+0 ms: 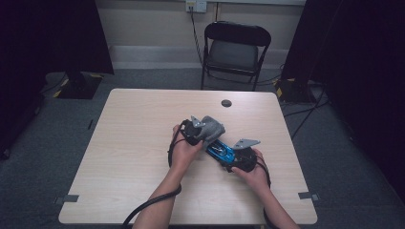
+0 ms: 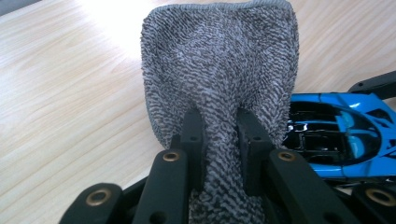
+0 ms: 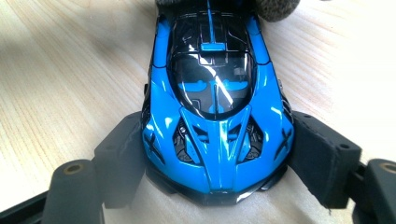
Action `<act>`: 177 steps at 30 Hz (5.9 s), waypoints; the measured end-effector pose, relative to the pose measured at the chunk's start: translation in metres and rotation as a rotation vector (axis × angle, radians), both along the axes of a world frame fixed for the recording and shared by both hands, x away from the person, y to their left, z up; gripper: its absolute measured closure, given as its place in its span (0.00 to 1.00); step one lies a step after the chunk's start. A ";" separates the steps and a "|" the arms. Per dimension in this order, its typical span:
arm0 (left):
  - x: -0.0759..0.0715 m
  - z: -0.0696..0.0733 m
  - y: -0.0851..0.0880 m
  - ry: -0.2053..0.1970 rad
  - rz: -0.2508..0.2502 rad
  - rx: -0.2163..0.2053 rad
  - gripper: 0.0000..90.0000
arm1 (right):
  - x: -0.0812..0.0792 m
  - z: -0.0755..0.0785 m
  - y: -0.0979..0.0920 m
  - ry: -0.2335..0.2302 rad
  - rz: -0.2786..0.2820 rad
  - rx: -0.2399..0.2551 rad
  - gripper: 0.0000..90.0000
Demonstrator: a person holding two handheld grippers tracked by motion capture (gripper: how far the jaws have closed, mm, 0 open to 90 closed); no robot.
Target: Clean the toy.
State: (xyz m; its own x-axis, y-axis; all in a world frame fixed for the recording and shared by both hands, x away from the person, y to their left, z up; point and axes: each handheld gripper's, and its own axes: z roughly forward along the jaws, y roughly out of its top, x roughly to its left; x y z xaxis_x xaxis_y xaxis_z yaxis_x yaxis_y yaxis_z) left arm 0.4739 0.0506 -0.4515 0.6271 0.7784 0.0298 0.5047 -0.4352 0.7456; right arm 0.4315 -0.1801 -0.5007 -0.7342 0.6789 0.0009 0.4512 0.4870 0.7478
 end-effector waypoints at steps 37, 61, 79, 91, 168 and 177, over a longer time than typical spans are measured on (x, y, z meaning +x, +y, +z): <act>0.000 -0.002 0.052 0.018 0.110 -0.017 0.85 | 0.000 0.000 0.000 0.001 -0.001 0.001 0.27; -0.026 -0.005 0.086 0.021 0.104 -0.056 0.85 | -0.001 0.006 -0.009 0.018 0.007 0.014 0.23; -0.034 -0.001 0.085 0.020 0.068 -0.045 0.85 | 0.018 0.036 0.007 -0.007 -0.011 0.088 0.45; -0.035 -0.003 0.083 0.028 0.055 -0.049 0.85 | 0.027 0.027 0.021 0.016 0.006 0.050 0.48; -0.079 -0.018 0.022 0.155 -0.153 -0.041 0.86 | 0.026 0.024 0.032 -0.003 -0.009 0.026 0.51; -0.091 -0.018 0.004 0.167 -0.210 -0.055 0.86 | 0.026 0.025 0.035 -0.002 -0.010 0.008 0.51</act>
State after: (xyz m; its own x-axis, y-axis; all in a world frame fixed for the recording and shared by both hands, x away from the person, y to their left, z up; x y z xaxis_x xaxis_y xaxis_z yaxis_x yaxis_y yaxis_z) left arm 0.3827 0.0549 -0.4694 0.7679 0.6279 -0.1265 0.5256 -0.5048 0.6848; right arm 0.4579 -0.1454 -0.4760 -0.7276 0.6860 0.0048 0.4542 0.4766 0.7527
